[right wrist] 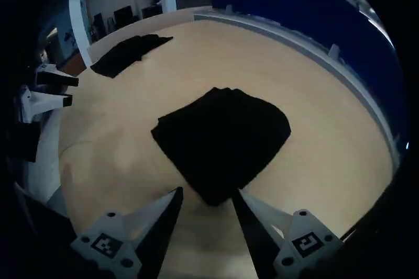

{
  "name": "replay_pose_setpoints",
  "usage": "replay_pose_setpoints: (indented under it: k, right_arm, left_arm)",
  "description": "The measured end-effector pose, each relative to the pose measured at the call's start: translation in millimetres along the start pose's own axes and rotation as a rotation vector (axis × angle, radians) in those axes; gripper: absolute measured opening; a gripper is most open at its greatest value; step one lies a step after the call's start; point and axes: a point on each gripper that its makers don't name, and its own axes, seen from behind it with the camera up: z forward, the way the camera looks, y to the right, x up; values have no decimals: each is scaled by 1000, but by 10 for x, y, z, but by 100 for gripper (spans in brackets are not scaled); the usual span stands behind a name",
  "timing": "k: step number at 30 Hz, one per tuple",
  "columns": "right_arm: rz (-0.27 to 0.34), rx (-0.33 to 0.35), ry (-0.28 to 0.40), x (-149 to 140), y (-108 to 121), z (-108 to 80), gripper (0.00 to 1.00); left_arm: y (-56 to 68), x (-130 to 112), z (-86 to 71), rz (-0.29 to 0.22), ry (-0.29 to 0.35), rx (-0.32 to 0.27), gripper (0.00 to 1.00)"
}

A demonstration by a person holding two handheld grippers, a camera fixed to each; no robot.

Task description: Fold towel

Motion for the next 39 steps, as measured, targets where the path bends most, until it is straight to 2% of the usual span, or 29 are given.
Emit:
replay_pose_setpoints:
  k: [7, 13, 17, 27, 31, 39]
  right_arm:
    - [10, -16, -14, -98, 45, 5, 64]
    - [21, -21, -19, -120, 70, 36, 51]
    - [28, -19, -19, -120, 76, 50, 50]
    - [38, -33, -25, -134, 99, 62, 21]
    - [39, -37, -27, -153, 105, 64, 7]
    - [29, -38, -22, -156, 103, 64, 2]
  left_arm:
    - [41, -6, 3, 8, -2, -5, 85]
    - [55, -22, 4, 7, -2, -8, 85]
    - [51, -37, 1, 6, -3, -8, 85]
    - [52, -47, 0, 10, -3, -10, 85]
    - [44, -42, -2, 12, -2, -10, 85]
    - [31, -70, 4, 12, -3, -9, 85]
